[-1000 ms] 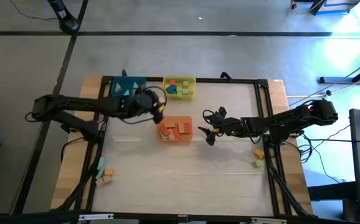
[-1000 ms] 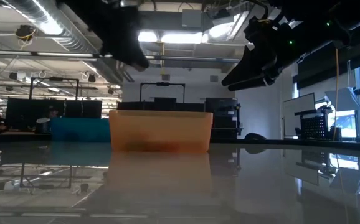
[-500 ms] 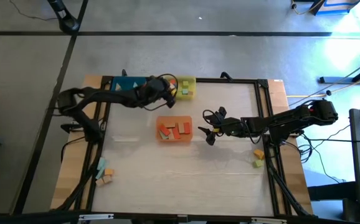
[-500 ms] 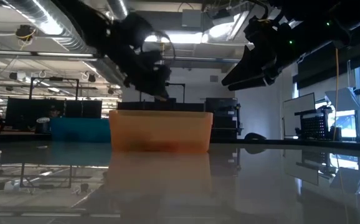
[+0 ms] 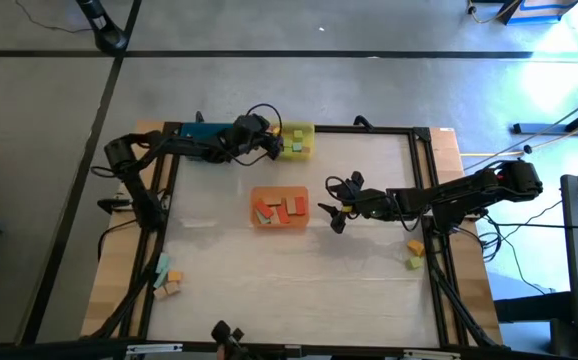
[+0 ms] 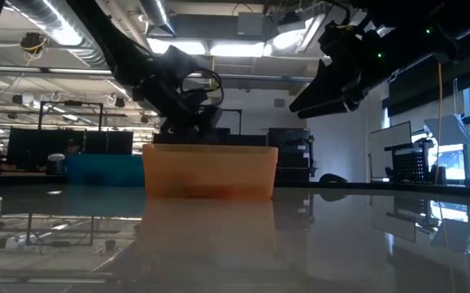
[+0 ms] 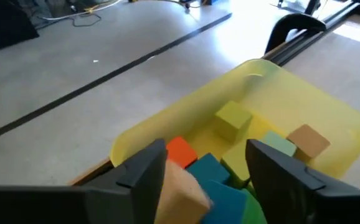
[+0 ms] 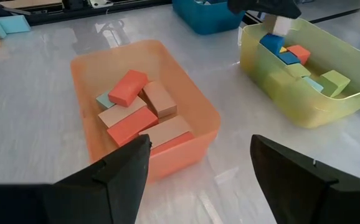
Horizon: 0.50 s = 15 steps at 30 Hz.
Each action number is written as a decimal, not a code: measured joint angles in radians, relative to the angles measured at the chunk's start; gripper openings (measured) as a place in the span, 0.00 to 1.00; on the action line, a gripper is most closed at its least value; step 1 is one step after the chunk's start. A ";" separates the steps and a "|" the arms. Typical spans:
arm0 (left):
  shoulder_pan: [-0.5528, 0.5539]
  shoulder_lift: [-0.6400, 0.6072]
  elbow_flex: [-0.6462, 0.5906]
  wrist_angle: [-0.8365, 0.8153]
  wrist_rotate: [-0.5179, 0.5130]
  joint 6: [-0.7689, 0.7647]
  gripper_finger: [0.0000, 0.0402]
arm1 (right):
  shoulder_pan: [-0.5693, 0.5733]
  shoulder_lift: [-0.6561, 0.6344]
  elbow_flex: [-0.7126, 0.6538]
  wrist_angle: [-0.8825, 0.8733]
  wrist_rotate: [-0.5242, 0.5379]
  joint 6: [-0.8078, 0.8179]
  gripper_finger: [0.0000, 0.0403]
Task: Sort blocks by size
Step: Put the brown square block into the yellow bin
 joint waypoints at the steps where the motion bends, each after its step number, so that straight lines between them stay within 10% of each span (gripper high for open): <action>1: 0.000 -0.002 0.000 -0.003 0.003 -0.004 0.53 | 0.000 0.000 0.000 0.000 0.000 0.000 0.68; 15: -0.200 -0.334 0.000 -0.380 0.006 0.072 0.58 | 0.000 0.000 0.000 -0.008 0.000 0.000 0.68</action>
